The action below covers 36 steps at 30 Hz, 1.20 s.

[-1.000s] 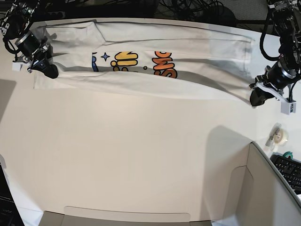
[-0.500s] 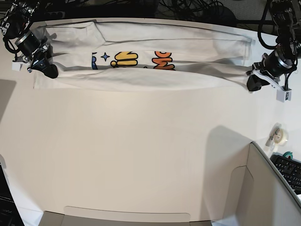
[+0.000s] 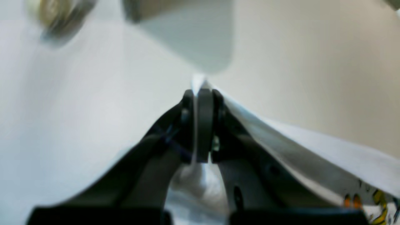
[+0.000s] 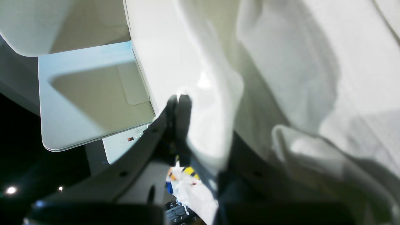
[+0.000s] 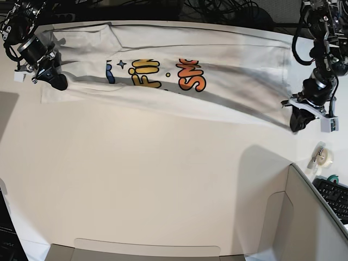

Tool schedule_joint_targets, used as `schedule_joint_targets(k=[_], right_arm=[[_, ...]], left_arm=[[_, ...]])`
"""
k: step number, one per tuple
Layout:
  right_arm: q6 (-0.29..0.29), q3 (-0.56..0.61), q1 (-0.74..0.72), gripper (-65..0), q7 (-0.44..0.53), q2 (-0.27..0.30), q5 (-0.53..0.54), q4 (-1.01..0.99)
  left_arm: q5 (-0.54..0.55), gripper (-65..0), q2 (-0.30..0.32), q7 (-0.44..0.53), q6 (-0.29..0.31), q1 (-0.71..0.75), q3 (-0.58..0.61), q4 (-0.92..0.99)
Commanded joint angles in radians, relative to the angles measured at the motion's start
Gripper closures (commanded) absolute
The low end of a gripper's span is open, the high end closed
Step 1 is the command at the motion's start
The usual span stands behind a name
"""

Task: Layout the t-shirt on the table in an organized manner, then fold the t-shirt properly
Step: 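Fold the shirt lengthwise with both grippers over the print toward the collar, then lower the folded edge with both grippers and smooth it flat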

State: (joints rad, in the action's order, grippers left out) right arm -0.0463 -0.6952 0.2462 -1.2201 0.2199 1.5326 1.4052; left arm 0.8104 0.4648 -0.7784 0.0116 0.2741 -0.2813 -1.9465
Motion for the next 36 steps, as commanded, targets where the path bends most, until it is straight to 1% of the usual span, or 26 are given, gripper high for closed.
schedule_joint_targets(k=[1,4,6,9,12,23,27,28,29,31,33,36], right_arm=[[0.019,0.001,0.018,0.0,-0.022,-0.001,-0.049,-0.01],[0.019,0.001,0.022,0.0,-0.023,-0.003,-0.049,-0.01],[0.019,0.001,0.031,0.0,-0.023,-0.003,-0.049,-0.01],[0.019,-0.002,0.037,0.0,-0.023,-0.003,-0.049,-0.01],[0.019,-0.005,0.037,0.0,-0.025,-0.003,-0.049,-0.01],[0.019,-0.002,0.037,0.0,-0.025,-0.003,-0.049,-0.01],[0.019,-0.002,0.037,0.0,-0.025,-0.003,-0.049,-0.01],[0.019,-0.004,0.037,0.0,-0.025,-0.003,-0.049,-0.01],[0.019,-0.004,0.037,0.0,-0.025,-0.003,-0.049,-0.01],[0.019,-0.002,0.037,0.0,-0.025,-0.003,-0.049,-0.01],[0.019,-0.002,0.035,0.0,-0.025,-0.003,-0.049,-0.01],[0.019,-0.002,0.034,0.0,-0.025,0.002,-0.049,-0.01]], left_arm=[[-0.021,0.0,0.001,0.029,-0.002,-0.006,0.024,0.011],[-0.05,0.0,-0.008,0.035,-0.002,-0.045,0.081,0.06],[-0.042,0.0,-0.008,0.035,-0.002,-0.043,0.098,0.098],[-0.041,0.0,-0.008,0.035,0.0,-0.031,0.101,0.135],[-0.041,0.0,-0.008,0.044,0.0,0.001,0.095,0.128],[-0.047,0.0,-0.007,0.046,0.0,-0.003,0.1,0.121],[-0.05,0.0,0.001,0.046,0.001,-0.048,0.104,0.12],[-0.052,0.0,0.01,0.046,0.001,-0.055,0.104,0.121],[-0.053,0.0,0.033,0.046,0.001,-0.06,0.107,0.121],[-0.092,0.0,0.061,0.047,0.001,-0.068,0.124,0.121],[-0.174,0.0,0.064,0.078,0.001,-0.08,0.147,0.121],[-0.346,0.0,0.061,0.222,0.001,-0.08,0.195,0.129]])
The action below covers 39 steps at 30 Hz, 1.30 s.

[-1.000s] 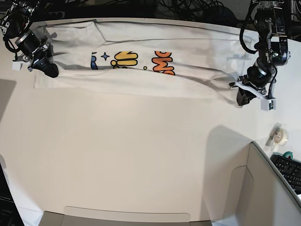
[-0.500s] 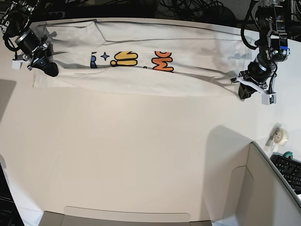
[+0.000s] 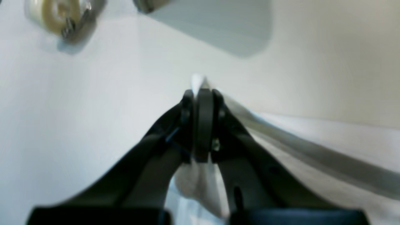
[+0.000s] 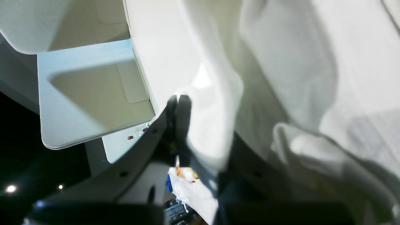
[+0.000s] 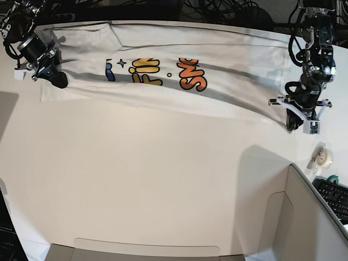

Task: Layout the t-shirt on the table in an organized manner, then fold the t-shirt properly
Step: 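Lower the folded edge with both grippers and smooth it flat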

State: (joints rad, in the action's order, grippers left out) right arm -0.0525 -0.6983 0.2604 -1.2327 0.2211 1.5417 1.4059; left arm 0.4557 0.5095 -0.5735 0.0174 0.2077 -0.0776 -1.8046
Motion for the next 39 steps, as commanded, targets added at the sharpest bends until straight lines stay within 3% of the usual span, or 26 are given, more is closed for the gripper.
schedule_joint_targets(k=[1,4,7,20,28,39], right_arm=[[0.026,0.001,0.018,0.0,-0.012,0.002,-0.058,-0.01],[0.026,0.002,0.018,0.0,-0.012,0.004,-0.058,-0.01],[0.026,0.002,0.017,0.0,-0.012,0.004,-0.058,-0.01],[0.026,-0.004,0.017,0.0,-0.012,0.018,-0.058,-0.015],[0.026,-0.004,0.018,0.0,-0.011,0.016,-0.058,-0.015],[0.026,-0.004,0.024,0.0,-0.009,0.047,-0.058,0.079]], left_arm=[[-0.045,0.0,0.016,0.08,-0.004,-0.014,0.022,-0.002],[-0.153,0.0,0.018,0.203,-0.004,0.012,0.086,0.03],[-0.182,0.0,0.018,0.275,-0.004,0.034,0.138,0.064],[-0.179,0.0,0.019,0.286,-0.006,0.163,0.134,0.009],[-0.179,0.0,0.018,0.274,-0.006,0.241,0.075,-0.102],[-0.179,0.0,0.013,0.274,-0.007,0.276,-0.024,-0.099]])
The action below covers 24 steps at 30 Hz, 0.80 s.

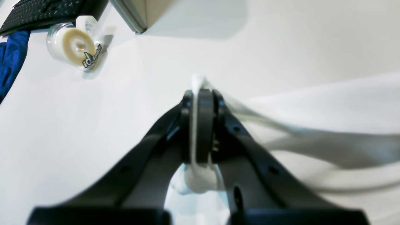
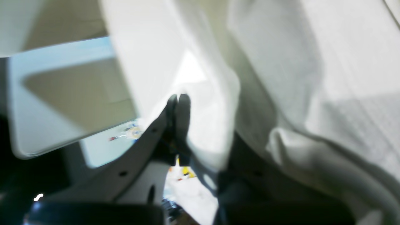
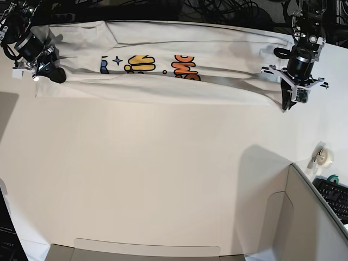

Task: Layout the t-shirt on the table in an organized manner, then fold the t-shirt properly
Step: 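Lower the folded edge with both grippers and smooth it flat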

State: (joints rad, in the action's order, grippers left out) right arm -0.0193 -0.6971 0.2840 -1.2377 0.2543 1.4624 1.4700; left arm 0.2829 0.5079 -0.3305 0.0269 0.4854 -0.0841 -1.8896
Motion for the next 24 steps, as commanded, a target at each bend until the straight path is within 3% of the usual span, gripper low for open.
schedule_joint_targets(k=[1,19,24], right_arm=[[-0.008,-0.005,0.001,0.0,-0.004,0.013,0.021,0.028],[-0.009,-0.002,-0.009,0.0,-0.006,0.037,0.021,0.039],[-0.009,0.001,-0.019,0.0,-0.006,0.037,0.021,0.039]], left_arm=[[-0.006,0.0,0.015,0.031,-0.017,0.0,-0.018,-0.014],[-0.007,0.0,0.013,0.031,-0.017,0.012,-0.016,0.015],[-0.007,0.0,-0.022,0.031,-0.017,0.012,-0.019,0.009]])
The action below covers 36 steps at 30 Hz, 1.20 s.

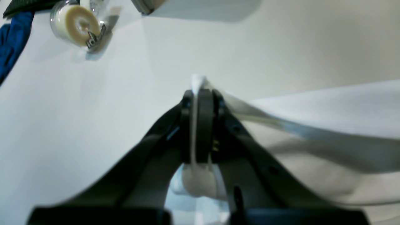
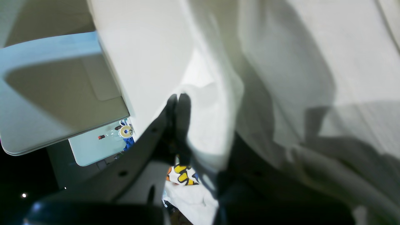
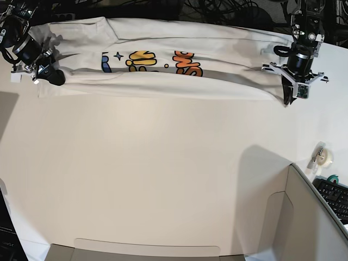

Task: Layout the t-shirt on the table in an organized manner, then fold the t-shirt properly
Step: 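Lower the folded edge with both grippers and smooth it flat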

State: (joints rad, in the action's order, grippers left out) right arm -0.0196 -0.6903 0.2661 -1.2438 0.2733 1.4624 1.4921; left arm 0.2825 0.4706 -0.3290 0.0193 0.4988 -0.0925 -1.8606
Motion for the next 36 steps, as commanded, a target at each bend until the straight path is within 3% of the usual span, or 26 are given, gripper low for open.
schedule_joint_targets(k=[1,12,36], right_arm=[[-0.009,-0.006,-0.003,0.0,0.0,0.016,0.021,0.017],[-0.009,-0.004,0.002,0.0,0.0,0.017,0.021,0.017],[-0.009,-0.007,0.02,0.0,0.002,0.022,0.021,0.012]], left_arm=[[-0.007,0.0,0.015,0.029,-0.009,-0.001,-0.011,-0.023],[-0.007,0.0,-0.006,0.031,-0.009,0.087,-0.013,-0.119],[-0.01,0.0,-0.008,0.029,-0.012,0.048,-0.013,-0.014]])
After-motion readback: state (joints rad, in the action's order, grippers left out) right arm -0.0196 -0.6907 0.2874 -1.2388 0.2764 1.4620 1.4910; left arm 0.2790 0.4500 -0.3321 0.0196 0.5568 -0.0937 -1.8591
